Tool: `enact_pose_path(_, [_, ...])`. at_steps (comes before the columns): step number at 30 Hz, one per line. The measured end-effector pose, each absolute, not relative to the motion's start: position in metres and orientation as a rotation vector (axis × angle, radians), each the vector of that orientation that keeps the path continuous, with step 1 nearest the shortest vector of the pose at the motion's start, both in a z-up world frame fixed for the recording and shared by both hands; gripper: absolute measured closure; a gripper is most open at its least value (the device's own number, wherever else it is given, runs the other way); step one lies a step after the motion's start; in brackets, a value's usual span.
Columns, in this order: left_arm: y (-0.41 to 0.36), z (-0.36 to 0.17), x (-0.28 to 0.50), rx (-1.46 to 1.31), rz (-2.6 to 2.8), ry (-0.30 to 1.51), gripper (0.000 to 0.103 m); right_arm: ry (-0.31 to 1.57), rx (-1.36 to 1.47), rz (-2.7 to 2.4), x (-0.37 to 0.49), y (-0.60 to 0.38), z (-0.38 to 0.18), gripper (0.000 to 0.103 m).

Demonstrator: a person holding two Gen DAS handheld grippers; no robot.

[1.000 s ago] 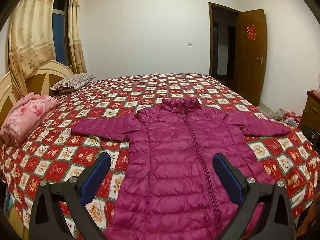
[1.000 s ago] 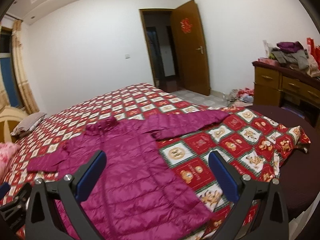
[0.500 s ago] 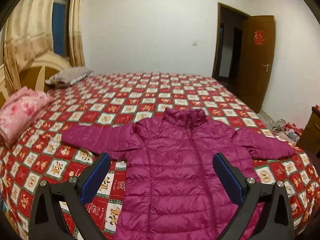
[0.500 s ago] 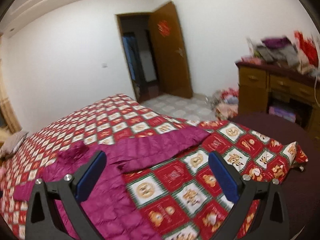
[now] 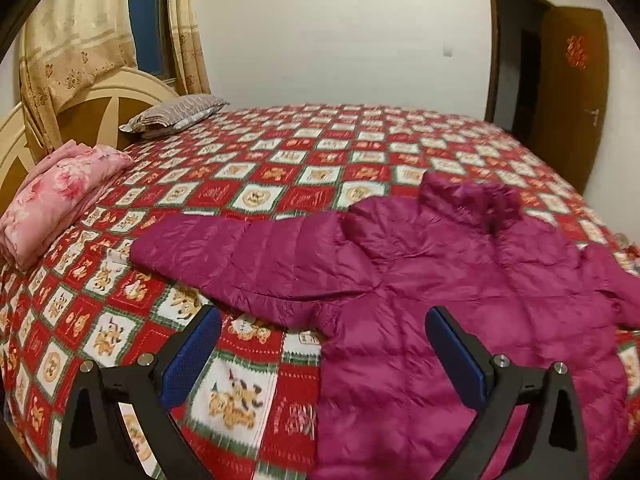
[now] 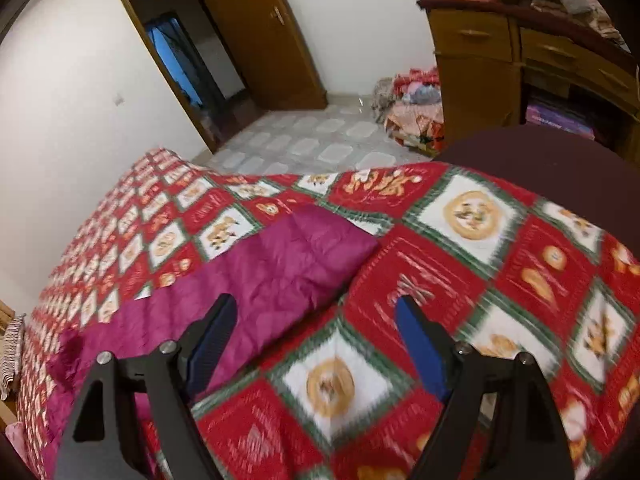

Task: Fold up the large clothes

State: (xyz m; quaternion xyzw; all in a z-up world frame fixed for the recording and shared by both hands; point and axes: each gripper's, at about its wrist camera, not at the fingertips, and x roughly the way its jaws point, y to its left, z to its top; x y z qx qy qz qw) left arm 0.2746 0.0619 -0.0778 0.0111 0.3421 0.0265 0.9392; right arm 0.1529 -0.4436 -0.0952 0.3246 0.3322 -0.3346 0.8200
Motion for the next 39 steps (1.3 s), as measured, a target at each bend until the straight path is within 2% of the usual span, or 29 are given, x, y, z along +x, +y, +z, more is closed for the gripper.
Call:
enact_pose_path(6, [0.056, -0.124, 0.298, 0.027, 0.076, 0.757, 0.001, 0.788, 0.657, -0.784, 0.189, -0.458, -0.12, 0.021])
enact_pose_path(9, [0.049, -0.142, 0.298, 0.073, 0.089, 0.763, 0.001, 0.792, 0.627, -0.803, 0.197, -0.455, -0.126, 0.031])
enact_pose_path(10, [0.046, -0.146, 0.299, 0.086, 0.089, 0.766, 0.001, 0.812, 0.614, -0.781, 0.202, -0.454, -0.129, 0.043])
enact_pose_path(11, [0.044, -0.15, 0.298, 0.093, 0.084, 0.767, 0.001, 0.835, 0.614, -0.762, 0.205, -0.454, -0.133, 0.068])
enact_pose_path(12, [0.044, -0.153, 0.297, 0.095, 0.079, 0.768, 0.001, 0.862, 0.618, -0.752, 0.208, -0.454, -0.139, 0.082])
enact_pose_path(13, [0.043, -0.154, 0.298, 0.093, 0.076, 0.769, 0.001, 0.877, 0.622, -0.76, 0.208, -0.454, -0.144, 0.09])
enact_pose_path(18, [0.057, -0.159, 0.298, 0.013, 0.072, 0.787, 0.001, 0.826, 0.555, -0.764, 0.201, -0.44, -0.134, 0.094])
enact_pose_path(28, [0.097, -0.173, 0.293, -0.278, 0.086, 0.836, 0.001, 0.598, 0.268, -0.484, 0.209, -0.322, -0.004, 0.095])
enact_pose_path(33, [0.098, -0.173, 0.291, -0.302, 0.085, 0.826, 0.001, 0.536, 0.252, -0.401, 0.211, -0.274, 0.021, 0.095])
enact_pose_path(34, [0.098, -0.173, 0.291, -0.301, 0.085, 0.826, 0.001, 0.538, 0.264, -0.407, 0.211, -0.275, 0.019, 0.092])
enact_pose_path(36, [0.098, -0.173, 0.291, -0.306, 0.084, 0.825, 0.001, 0.575, 0.284, -0.435, 0.214, -0.283, 0.008, 0.072])
enact_pose_path(37, [0.098, -0.173, 0.291, -0.31, 0.084, 0.824, 0.001, 0.605, 0.305, -0.461, 0.215, -0.292, 0.0, 0.029])
enact_pose_path(38, [0.098, -0.173, 0.291, -0.313, 0.084, 0.824, 0.001, 0.617, 0.325, -0.483, 0.213, -0.301, -0.006, 0.0])
enact_pose_path(39, [0.098, -0.173, 0.291, -0.315, 0.084, 0.824, 0.001, 0.617, 0.342, -0.505, 0.208, -0.311, -0.011, 0.003])
